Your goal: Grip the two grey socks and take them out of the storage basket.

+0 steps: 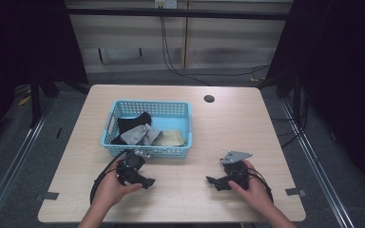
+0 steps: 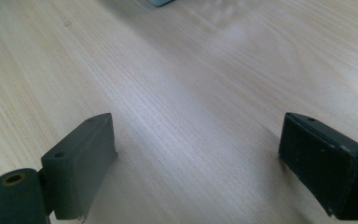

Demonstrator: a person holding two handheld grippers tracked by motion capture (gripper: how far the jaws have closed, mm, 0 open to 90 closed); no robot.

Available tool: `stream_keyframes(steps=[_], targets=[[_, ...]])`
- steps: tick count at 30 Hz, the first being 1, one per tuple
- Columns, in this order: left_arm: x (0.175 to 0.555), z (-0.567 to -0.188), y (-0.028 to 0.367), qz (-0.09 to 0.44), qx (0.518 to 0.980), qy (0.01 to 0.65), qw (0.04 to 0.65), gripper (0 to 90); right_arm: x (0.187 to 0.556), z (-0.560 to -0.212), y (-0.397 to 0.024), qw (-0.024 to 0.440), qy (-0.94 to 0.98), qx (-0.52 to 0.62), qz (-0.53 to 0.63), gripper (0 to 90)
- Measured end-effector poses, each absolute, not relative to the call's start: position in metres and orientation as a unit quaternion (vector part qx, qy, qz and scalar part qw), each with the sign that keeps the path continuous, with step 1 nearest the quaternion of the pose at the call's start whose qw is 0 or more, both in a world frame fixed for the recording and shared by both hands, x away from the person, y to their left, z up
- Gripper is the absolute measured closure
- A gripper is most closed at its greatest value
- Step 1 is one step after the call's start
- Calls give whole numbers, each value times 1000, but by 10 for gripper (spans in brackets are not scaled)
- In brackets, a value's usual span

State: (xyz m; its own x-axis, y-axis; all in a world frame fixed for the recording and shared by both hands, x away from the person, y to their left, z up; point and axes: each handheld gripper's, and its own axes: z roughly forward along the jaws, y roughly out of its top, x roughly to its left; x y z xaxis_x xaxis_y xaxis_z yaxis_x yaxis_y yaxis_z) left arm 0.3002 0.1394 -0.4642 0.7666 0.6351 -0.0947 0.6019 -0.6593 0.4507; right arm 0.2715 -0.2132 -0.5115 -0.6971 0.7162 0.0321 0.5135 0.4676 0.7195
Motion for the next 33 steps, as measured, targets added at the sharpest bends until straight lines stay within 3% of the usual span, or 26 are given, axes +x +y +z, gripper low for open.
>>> stream_keyframes(steps=[23, 33], targets=[[329, -394, 151, 33, 898, 365, 245, 232, 271, -511, -213, 139, 845, 364, 366, 104], [362, -387, 158, 50, 884, 398, 239, 233, 271, -511, -213, 138, 845, 364, 366, 104]])
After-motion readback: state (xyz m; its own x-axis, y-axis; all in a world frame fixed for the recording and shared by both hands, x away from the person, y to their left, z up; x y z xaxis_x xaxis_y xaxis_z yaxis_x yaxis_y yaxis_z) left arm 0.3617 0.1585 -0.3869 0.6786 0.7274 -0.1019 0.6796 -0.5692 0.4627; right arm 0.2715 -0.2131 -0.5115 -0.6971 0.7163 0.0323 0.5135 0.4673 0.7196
